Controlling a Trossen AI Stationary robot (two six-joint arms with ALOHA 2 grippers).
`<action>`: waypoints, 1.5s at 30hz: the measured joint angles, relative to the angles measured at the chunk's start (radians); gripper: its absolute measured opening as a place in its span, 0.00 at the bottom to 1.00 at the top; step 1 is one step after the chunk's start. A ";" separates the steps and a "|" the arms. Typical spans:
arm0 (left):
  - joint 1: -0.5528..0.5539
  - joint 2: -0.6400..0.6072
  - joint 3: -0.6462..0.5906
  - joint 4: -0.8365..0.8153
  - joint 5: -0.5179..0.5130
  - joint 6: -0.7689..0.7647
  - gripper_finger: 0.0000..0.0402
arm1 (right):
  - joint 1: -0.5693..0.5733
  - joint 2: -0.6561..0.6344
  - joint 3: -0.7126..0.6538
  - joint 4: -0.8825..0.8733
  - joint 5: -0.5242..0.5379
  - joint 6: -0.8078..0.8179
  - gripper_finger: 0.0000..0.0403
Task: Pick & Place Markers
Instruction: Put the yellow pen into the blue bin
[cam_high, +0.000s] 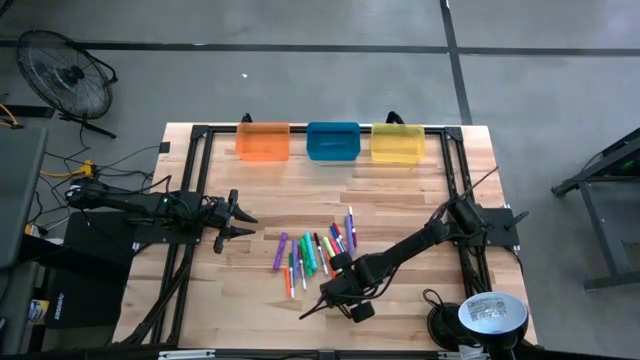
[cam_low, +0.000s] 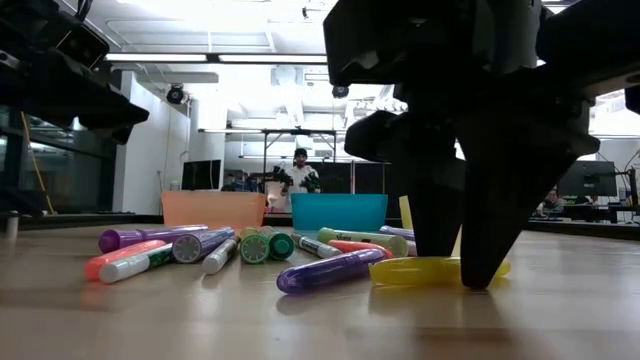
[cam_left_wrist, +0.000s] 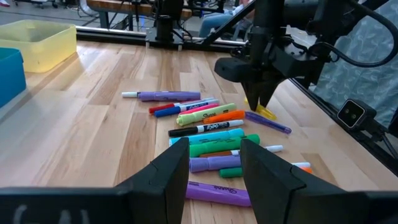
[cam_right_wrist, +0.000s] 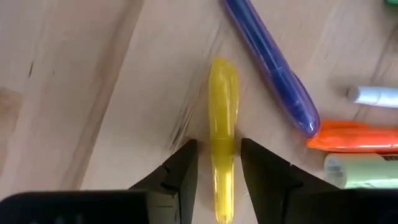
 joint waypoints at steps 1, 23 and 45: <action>0.000 0.000 0.000 0.000 0.000 0.000 0.35 | 0.000 0.003 0.000 -0.002 0.000 0.000 0.27; 0.000 0.000 0.000 0.000 0.000 0.000 0.35 | 0.003 0.028 0.120 -0.173 0.029 0.053 0.07; 0.000 0.000 0.000 0.000 0.000 0.000 0.35 | -0.216 0.022 0.685 -0.699 0.223 -0.114 0.07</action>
